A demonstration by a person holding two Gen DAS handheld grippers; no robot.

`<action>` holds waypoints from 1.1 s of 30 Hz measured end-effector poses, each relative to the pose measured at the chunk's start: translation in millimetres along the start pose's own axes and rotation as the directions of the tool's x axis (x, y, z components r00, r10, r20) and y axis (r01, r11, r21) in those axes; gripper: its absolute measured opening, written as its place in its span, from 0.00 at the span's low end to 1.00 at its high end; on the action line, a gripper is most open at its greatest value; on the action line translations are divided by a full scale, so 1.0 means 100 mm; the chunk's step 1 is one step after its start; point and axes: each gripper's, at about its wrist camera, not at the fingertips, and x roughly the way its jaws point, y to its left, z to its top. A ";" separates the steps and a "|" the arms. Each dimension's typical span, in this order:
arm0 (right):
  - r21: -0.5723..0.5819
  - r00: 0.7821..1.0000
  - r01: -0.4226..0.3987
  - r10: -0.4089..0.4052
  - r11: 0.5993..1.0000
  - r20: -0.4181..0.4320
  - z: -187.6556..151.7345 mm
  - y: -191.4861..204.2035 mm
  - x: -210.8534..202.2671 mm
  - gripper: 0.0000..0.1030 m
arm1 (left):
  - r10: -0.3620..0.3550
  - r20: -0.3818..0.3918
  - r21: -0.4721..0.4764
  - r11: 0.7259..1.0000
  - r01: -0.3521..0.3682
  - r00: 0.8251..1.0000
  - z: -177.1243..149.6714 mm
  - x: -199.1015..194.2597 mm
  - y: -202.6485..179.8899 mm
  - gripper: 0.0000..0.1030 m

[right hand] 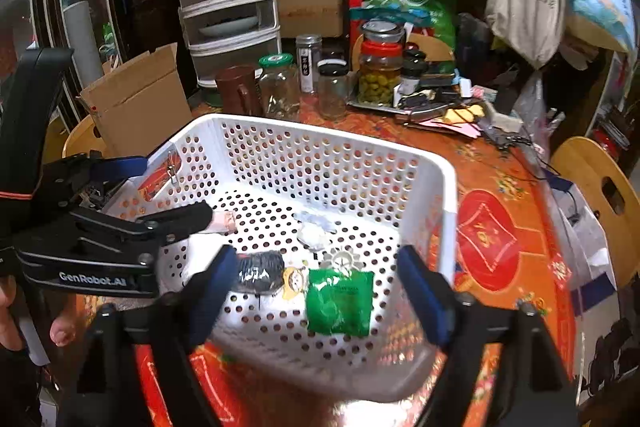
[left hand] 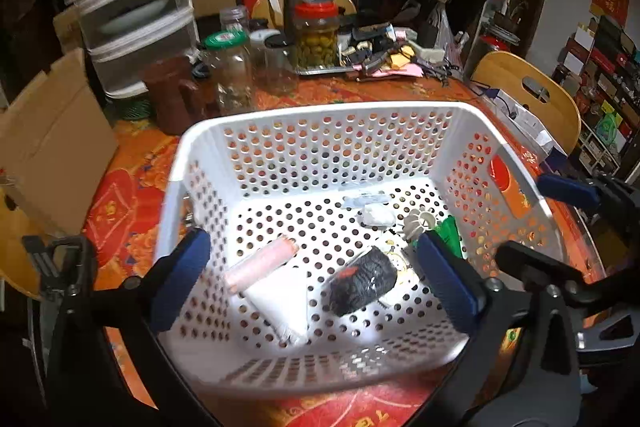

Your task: Organize soft objects

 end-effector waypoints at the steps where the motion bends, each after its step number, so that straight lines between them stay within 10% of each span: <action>1: 0.005 1.000 -0.003 0.003 1.000 0.009 -0.02 0.00 -0.06 0.85 | 0.008 0.019 0.003 1.000 -0.008 1.000 -0.02 -0.09 -0.01 1.00; 33: 0.080 0.940 0.091 -0.112 0.993 0.321 -1.84 0.73 -2.65 0.93 | 0.035 0.315 0.005 0.999 -0.039 0.948 -2.29 -3.19 -0.52 1.00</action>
